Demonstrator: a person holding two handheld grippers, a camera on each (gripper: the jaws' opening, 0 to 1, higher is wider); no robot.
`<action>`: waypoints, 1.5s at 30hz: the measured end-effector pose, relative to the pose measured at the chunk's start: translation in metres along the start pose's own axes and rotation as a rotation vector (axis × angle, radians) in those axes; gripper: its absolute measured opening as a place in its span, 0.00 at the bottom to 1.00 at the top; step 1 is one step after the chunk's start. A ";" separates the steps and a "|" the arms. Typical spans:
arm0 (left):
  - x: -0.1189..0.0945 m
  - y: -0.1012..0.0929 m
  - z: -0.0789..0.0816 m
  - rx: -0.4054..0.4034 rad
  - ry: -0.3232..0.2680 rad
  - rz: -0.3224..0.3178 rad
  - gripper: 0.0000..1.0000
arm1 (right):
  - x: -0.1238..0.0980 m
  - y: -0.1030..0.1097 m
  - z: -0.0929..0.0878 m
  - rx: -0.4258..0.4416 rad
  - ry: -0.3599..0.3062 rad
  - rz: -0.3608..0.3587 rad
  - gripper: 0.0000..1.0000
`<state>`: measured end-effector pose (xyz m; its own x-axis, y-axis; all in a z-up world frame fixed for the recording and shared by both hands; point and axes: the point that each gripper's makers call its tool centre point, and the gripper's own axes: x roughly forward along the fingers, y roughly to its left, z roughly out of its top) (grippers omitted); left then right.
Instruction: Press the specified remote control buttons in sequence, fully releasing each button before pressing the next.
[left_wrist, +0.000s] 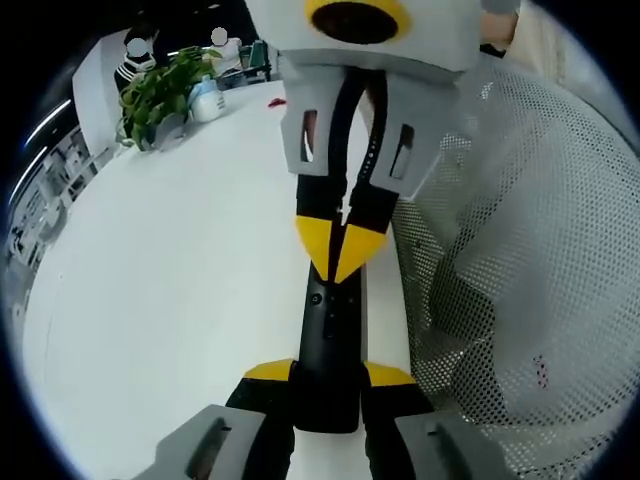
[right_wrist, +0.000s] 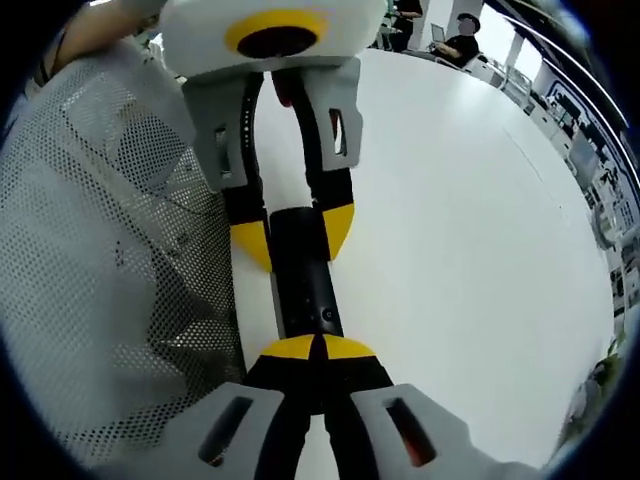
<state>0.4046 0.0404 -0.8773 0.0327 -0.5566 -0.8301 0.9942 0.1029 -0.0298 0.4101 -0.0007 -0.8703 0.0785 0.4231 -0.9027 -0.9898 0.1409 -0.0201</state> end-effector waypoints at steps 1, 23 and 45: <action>0.000 0.000 0.000 0.000 0.000 0.000 0.25 | 0.000 0.001 0.000 -0.019 0.000 -0.007 0.00; 0.000 0.000 0.000 -0.003 -0.003 0.002 0.25 | 0.000 -0.001 0.004 -0.025 -0.014 0.000 0.00; 0.000 0.000 0.000 -0.005 -0.004 0.003 0.25 | -0.001 0.002 0.004 -0.010 -0.029 0.038 0.03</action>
<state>0.4041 0.0408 -0.8770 0.0357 -0.5592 -0.8283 0.9936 0.1087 -0.0306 0.4081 0.0027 -0.8676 0.0444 0.4533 -0.8903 -0.9932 0.1158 0.0094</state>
